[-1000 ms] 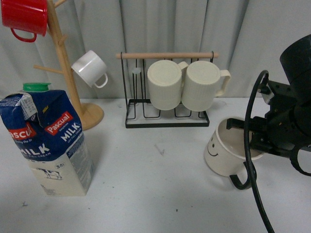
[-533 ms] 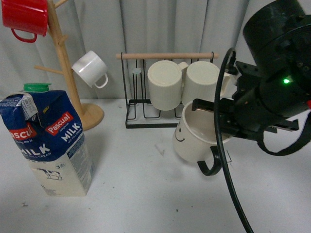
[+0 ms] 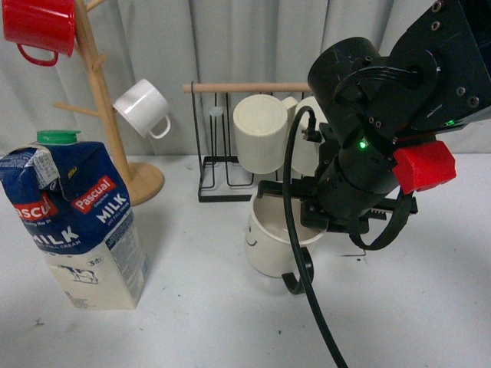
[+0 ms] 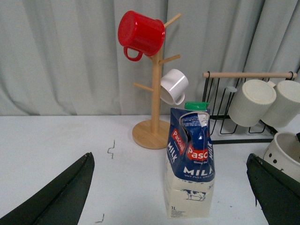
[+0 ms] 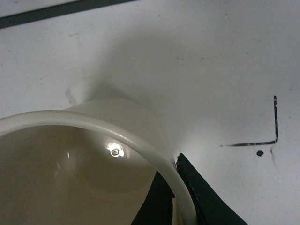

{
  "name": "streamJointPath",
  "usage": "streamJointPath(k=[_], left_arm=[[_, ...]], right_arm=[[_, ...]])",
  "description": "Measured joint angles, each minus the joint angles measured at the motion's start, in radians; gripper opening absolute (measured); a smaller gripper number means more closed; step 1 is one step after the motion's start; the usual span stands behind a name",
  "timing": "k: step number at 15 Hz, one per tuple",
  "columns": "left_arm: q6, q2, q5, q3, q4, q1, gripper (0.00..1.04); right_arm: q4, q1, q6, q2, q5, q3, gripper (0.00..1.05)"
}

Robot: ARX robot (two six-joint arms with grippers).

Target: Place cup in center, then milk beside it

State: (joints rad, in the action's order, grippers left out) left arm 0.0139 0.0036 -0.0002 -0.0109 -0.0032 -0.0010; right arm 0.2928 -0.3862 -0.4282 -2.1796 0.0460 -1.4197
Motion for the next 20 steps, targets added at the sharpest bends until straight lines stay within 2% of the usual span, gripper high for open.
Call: streamJointPath(k=[2, 6, 8, 9, 14, 15, 17, 20], left_arm=[[0.000, 0.000, 0.000, 0.000, 0.000, 0.000, 0.98], [0.000, 0.000, 0.000, 0.000, 0.000, 0.000, 0.98], [0.000, 0.000, 0.000, 0.000, 0.000, 0.000, 0.98], [0.000, 0.000, 0.000, 0.000, 0.000, 0.000, 0.98], [0.000, 0.000, 0.000, 0.000, 0.000, 0.000, 0.98], [0.000, 0.000, 0.000, 0.000, 0.000, 0.000, 0.98], [0.000, 0.000, 0.000, 0.000, 0.000, 0.000, 0.98], [0.000, 0.000, 0.000, 0.000, 0.000, 0.000, 0.98]], right_arm=[[0.037, 0.000, 0.000, -0.014, 0.006, -0.026, 0.03], [0.020, 0.000, 0.000, -0.025, 0.002, -0.035, 0.03], [0.020, 0.000, 0.002, -0.025, -0.017, -0.035, 0.24], [0.021, 0.000, 0.002, -0.025, -0.024, -0.040, 0.40], [0.010, 0.004, 0.002, -0.024, -0.056, -0.080, 0.95], [-0.008, 0.011, 0.002, -0.015, -0.077, -0.083, 1.00], [-0.084, 0.035, -0.001, 0.064, -0.117, -0.032, 0.98], [-0.297, 0.059, -0.002, 0.270, -0.127, 0.109, 0.98]])
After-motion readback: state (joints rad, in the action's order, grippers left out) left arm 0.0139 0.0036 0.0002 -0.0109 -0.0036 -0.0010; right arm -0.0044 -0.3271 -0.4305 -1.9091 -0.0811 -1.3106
